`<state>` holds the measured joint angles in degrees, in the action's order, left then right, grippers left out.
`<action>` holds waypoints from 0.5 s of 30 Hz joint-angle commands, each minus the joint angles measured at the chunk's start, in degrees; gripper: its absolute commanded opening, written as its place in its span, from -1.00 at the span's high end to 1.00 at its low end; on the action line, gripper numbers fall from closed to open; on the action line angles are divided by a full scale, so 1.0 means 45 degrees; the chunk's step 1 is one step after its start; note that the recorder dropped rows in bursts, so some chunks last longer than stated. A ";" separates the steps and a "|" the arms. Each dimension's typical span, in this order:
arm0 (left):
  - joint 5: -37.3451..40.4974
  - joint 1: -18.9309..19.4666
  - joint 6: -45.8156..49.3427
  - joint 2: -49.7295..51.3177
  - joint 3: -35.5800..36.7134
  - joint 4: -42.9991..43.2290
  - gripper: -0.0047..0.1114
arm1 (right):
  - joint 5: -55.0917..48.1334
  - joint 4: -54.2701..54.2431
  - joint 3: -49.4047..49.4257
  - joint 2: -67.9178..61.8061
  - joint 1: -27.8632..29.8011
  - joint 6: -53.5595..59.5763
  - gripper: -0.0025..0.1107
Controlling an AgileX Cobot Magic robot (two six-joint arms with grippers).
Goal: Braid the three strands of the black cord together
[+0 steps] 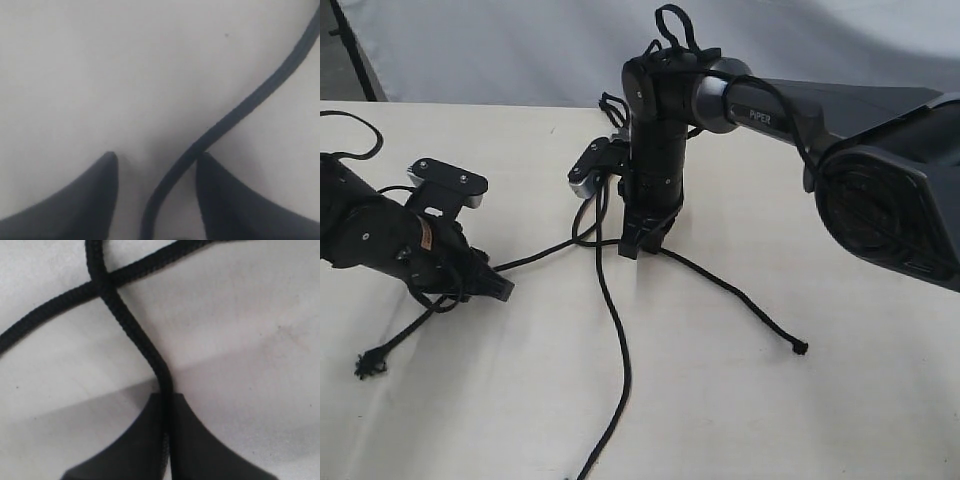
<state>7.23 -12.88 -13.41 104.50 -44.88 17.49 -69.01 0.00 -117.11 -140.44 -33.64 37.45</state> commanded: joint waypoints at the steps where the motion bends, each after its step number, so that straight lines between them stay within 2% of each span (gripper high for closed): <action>1: -0.0246 -0.0084 0.0133 0.0235 0.0050 0.0003 0.65 | -0.0100 0.0000 -0.0009 0.0054 0.0091 -0.0065 0.96; 3: -0.0188 -0.0084 0.0144 0.0262 0.0050 0.0003 0.92 | -0.0100 0.0000 -0.0009 0.0054 0.0091 -0.0065 0.96; 7: 0.0496 -0.0084 0.0335 0.0337 0.0050 -0.0002 0.92 | -0.0211 0.0000 -0.0009 0.0054 0.0091 -0.0162 0.96; 15: 0.3073 -0.0084 -0.0171 -0.0195 0.0113 -0.0200 0.92 | -0.0212 0.0000 -0.0032 0.0078 0.0199 -0.0615 0.96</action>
<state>13.77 -13.11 -13.22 103.93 -45.31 17.49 -69.53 0.00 -117.11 -140.44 -33.53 35.54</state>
